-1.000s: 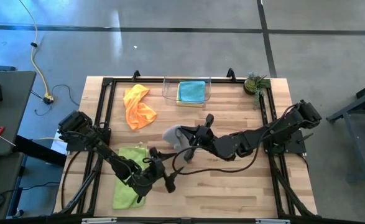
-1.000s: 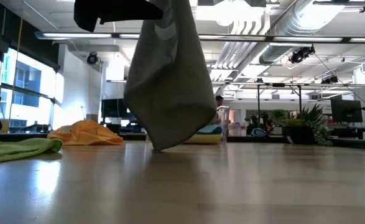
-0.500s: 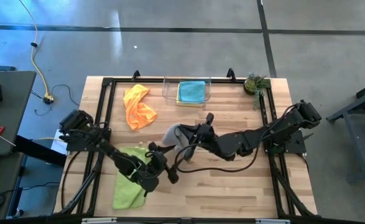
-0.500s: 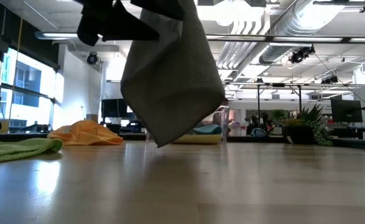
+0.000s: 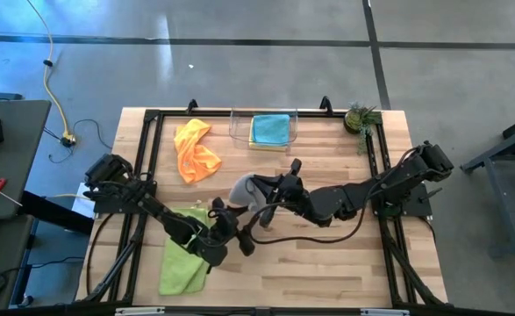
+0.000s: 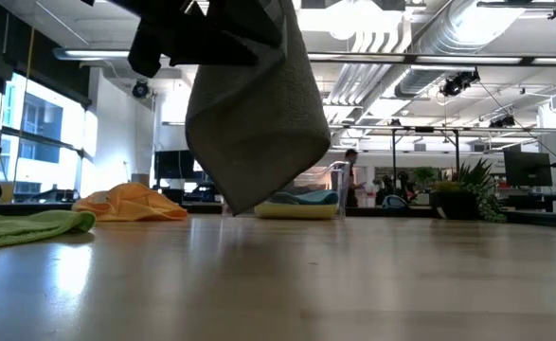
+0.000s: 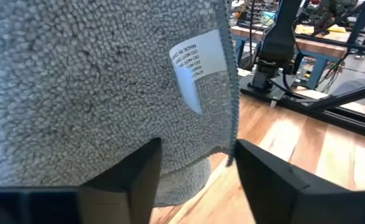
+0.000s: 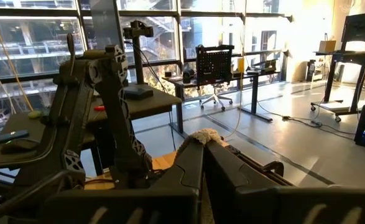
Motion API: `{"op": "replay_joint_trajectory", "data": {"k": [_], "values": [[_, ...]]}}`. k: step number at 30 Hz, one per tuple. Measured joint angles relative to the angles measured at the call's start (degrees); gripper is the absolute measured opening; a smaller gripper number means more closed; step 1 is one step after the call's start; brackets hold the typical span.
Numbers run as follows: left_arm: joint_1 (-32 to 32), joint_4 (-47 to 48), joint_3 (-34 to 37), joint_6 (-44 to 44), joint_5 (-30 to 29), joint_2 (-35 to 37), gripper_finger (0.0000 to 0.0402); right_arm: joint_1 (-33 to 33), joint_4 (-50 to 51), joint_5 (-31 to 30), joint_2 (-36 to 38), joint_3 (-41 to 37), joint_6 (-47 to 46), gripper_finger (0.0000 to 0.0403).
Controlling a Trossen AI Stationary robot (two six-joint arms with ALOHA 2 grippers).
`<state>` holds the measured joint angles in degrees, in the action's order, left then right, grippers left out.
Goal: Fold microfiber towels
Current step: Fold the gray towel on the table
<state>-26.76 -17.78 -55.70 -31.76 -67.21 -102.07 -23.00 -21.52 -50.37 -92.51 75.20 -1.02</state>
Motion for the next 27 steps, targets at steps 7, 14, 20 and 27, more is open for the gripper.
{"op": "replay_joint_trajectory", "data": {"k": [7, 14, 20, 27], "values": [[0.68, -0.87, 0.0, 1.94, 5.5, -0.03, 0.0097, -0.01, 0.02, 0.03, 0.0, 0.0, 0.0, 0.0], [-0.09, -2.77, 0.0, 6.65, 6.13, -0.05, 0.0007, -0.02, 0.04, 0.5, 0.0, 0.0, 1.05, 0.0], [-0.89, -2.79, 0.01, 8.59, 6.47, 0.45, 0.0002, -0.27, 2.9, 1.14, 0.01, 0.0, 1.08, 0.0], [-6.34, 6.87, 0.0, 9.61, 6.58, 9.01, 0.0001, -1.71, 21.61, 5.45, 2.57, 0.0, -4.84, 0.0]]}}
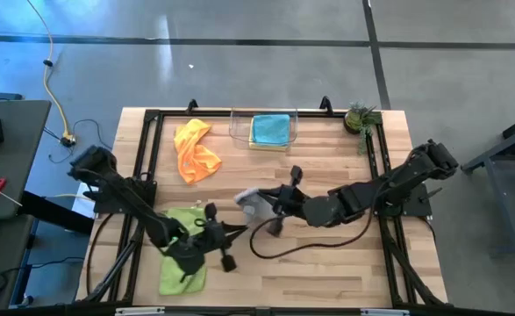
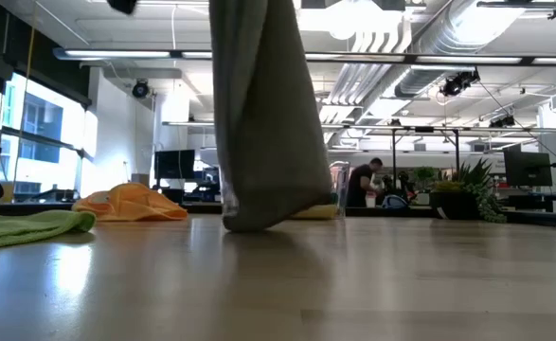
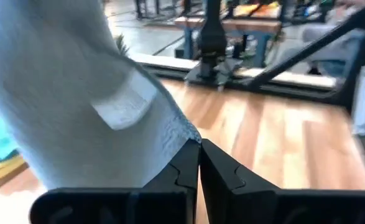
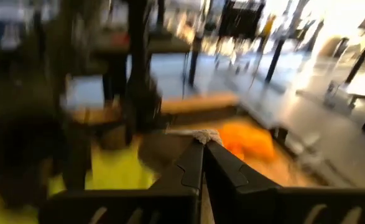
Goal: Fold microfiber towels
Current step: Fold the gray towel on the table
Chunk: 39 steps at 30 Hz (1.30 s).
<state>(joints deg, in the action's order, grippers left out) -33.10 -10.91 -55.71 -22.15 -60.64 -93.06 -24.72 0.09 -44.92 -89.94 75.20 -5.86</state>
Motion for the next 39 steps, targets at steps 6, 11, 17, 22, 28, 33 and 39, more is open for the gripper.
{"op": "replay_joint_trajectory", "data": {"k": [6, 11, 17, 22, 28, 33, 39], "values": [[-4.38, 14.2, -0.03, -2.89, 0.72, 9.33, 0.0, -2.15, 20.94, 5.43, 4.21, 0.0, -11.9, 0.0], [-5.17, 20.63, 0.04, -2.36, 1.32, 15.26, 0.0, -3.35, 32.45, 11.03, 7.26, 0.0, -16.43, 0.0], [-0.49, 26.36, 0.0, -0.69, 5.69, 18.39, 0.0, -3.04, 43.83, 19.19, 8.83, 0.0, -16.25, 0.0], [7.19, 29.42, 0.05, 3.63, 9.81, 19.06, 0.0, -0.31, 53.4, 20.99, 9.5, -0.02, -13.81, 0.0], [16.15, 27.87, 0.05, 13.03, 14.38, 21.71, 0.0, 4.75, 60.73, 16.03, 11.08, -0.02, -7.1, 0.0], [22.79, 27.78, 0.0, 19.17, 17.87, 24.76, 0.0, 10.14, 61.82, 14.05, 13.01, -0.02, -0.26, 0.0], [26.44, 27.77, 0.0, 25.74, 19.91, 27.22, 0.0, 14.17, 61.68, 7.49, 15.0, -0.02, 6.56, 0.0]]}}
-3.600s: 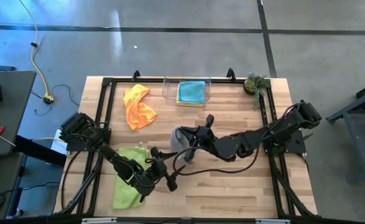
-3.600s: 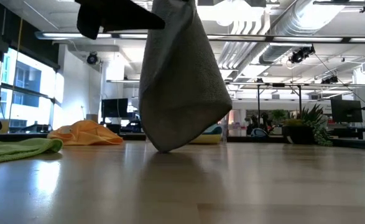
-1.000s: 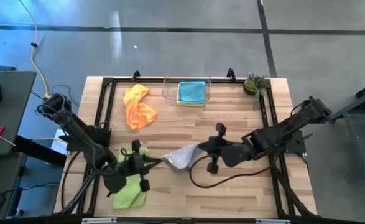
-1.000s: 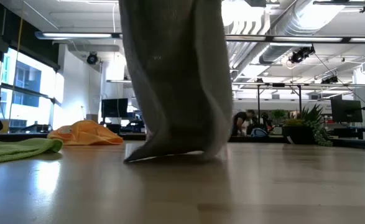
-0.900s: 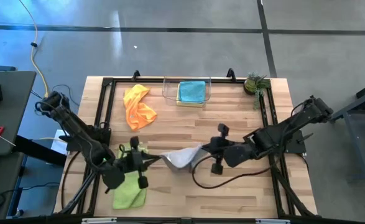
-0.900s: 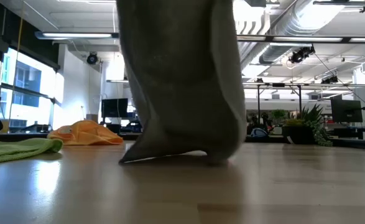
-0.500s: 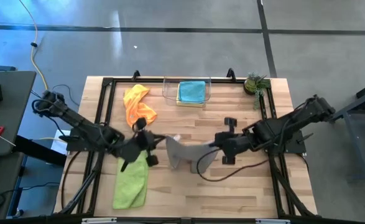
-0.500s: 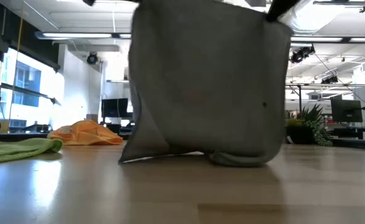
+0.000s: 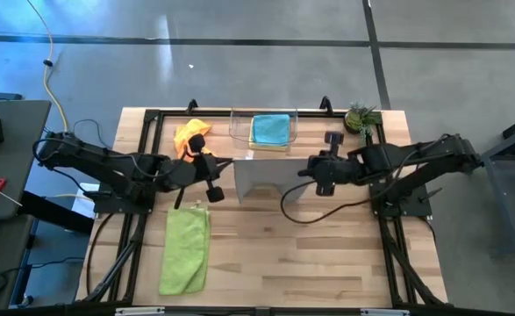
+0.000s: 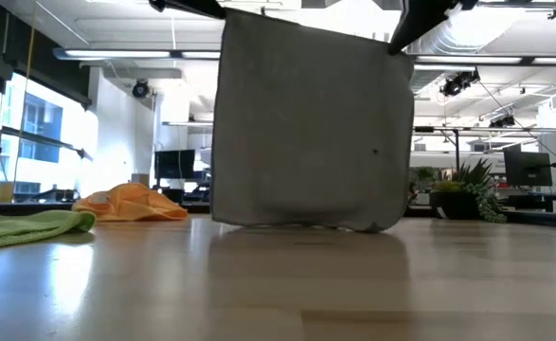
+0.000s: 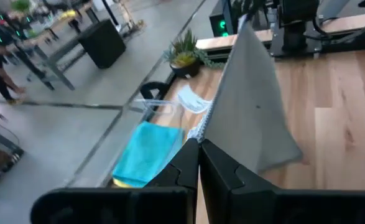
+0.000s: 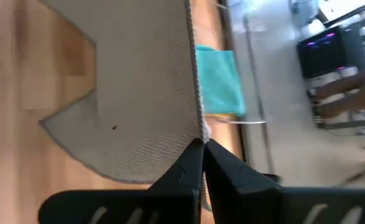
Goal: Fold microfiber towels
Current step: Fold the gray towel on the table
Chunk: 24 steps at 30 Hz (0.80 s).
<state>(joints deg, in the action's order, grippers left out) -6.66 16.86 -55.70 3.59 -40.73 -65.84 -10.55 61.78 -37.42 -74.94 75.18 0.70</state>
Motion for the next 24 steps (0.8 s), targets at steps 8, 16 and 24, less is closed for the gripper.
{"op": "replay_joint_trajectory", "data": {"k": [8, 16, 24], "values": [[-2.35, 2.14, 0.02, 1.4, 1.09, -1.8, 0.0, 0.46, 0.07, -0.59, 0.39, 0.0, 0.07, 0.0], [-11.07, 3.78, 1.06, -9.18, 1.11, -6.08, 0.0, -6.5, -2.65, 10.18, 0.26, -4.06, -8.02, 0.0], [-21.24, 2.77, 3.31, -23.29, 1.24, -12.49, 0.0, -14.79, -14.91, 18.08, 0.2, -14.89, -14.91, 0.0]]}}
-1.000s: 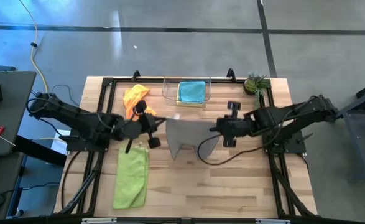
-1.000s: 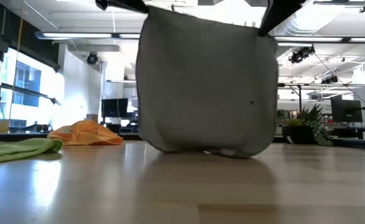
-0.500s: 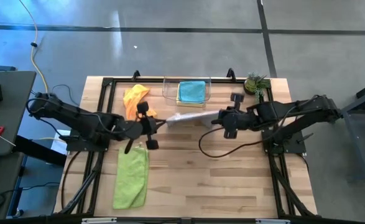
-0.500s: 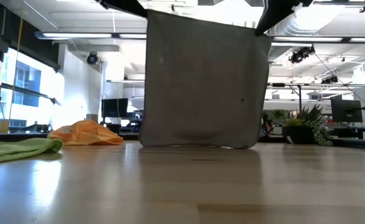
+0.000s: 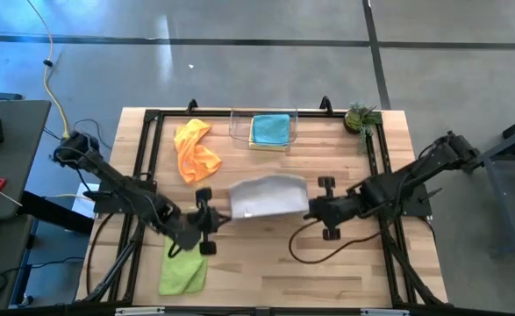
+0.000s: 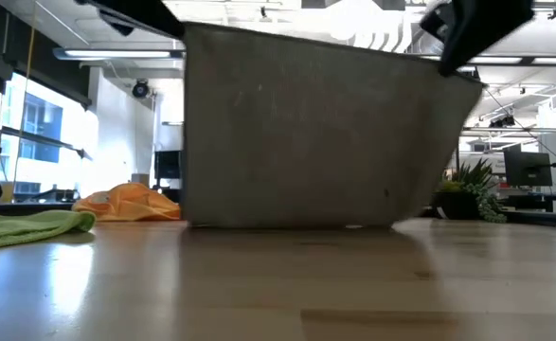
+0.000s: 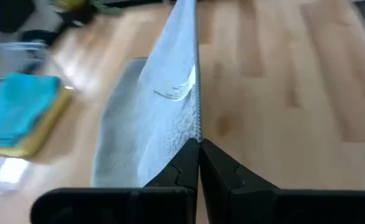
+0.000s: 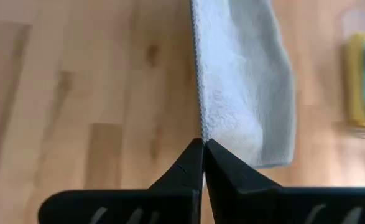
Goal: Fold microfiber towels
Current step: Fold the gray towel on the table
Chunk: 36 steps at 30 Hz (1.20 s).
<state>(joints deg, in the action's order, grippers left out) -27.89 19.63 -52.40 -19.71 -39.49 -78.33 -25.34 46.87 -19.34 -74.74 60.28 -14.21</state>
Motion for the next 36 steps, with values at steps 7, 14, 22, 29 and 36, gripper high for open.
{"op": "replay_joint_trajectory", "data": {"k": [7, 14, 22, 29, 36], "values": [[-5.76, -2.18, -0.03, -8.79, 1.52, -7.98, 0.0, -3.38, -8.79, 4.89, -0.04, -6.29, -5.22, 0.0], [-8.21, -6.41, -0.03, -13.18, 5.96, -14.23, 0.0, -6.81, -16.62, 6.19, -0.65, -9.8, -8.92, 0.0], [-8.7, -5.78, -0.03, -20.81, 13.05, -16.21, 0.0022, -9.01, -19.84, 9.81, -5.08, -9.89, -11.05, 0.0021], [-8.53, -3.31, -0.06, -20.79, 17.75, -13.86, 0.0102, -7.94, -24.58, 13.74, -8.94, -9.72, -12.82, 0.0133], [-4.27, -4.13, 2.51, -16.27, 16.66, -8.59, 0.0113, -2.88, -18.96, 9.33, -3.81, -9.31, -8.65, 0.0118]]}}
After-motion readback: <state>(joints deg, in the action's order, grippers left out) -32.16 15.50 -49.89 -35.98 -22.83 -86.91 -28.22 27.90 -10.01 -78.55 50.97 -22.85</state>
